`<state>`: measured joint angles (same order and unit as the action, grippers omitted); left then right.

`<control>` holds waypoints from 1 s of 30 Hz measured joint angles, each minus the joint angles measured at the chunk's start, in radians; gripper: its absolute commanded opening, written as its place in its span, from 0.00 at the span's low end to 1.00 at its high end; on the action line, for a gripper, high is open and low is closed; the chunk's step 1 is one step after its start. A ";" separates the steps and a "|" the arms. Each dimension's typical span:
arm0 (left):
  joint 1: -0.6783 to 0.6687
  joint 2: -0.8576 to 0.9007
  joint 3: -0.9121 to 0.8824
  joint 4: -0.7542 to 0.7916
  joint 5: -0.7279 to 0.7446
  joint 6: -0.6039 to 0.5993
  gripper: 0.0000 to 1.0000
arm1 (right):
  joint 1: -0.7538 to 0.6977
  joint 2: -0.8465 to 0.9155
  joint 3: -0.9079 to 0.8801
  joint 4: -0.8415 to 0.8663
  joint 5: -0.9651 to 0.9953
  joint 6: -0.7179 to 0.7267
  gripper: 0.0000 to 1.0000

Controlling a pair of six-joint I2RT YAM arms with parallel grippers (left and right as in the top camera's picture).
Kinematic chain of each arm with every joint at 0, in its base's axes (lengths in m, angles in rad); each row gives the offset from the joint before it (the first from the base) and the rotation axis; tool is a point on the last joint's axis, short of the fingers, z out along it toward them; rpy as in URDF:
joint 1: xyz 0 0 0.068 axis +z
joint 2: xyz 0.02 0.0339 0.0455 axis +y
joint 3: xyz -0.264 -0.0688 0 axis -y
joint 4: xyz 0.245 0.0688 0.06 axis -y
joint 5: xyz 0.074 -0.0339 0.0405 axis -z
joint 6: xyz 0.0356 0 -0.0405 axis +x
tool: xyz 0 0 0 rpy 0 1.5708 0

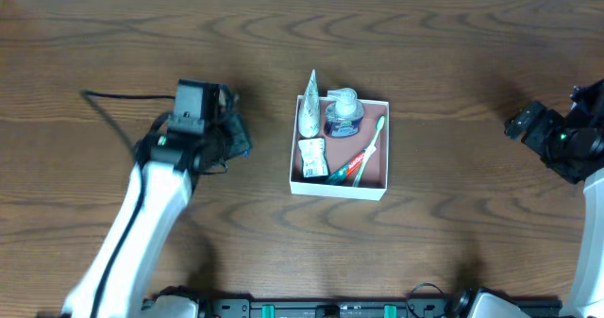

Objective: Pack container
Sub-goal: 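Carry the razor into the box and lower it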

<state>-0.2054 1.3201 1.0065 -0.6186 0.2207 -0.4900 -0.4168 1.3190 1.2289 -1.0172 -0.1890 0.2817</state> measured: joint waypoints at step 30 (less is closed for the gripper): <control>-0.768 0.192 0.004 0.438 -0.446 0.014 0.06 | 0.000 0.000 0.000 0.000 0.000 0.000 0.99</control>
<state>-0.9733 1.5120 1.0107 -0.1806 -0.2253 -0.4759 -0.4168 1.3190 1.2289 -1.0172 -0.1890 0.2817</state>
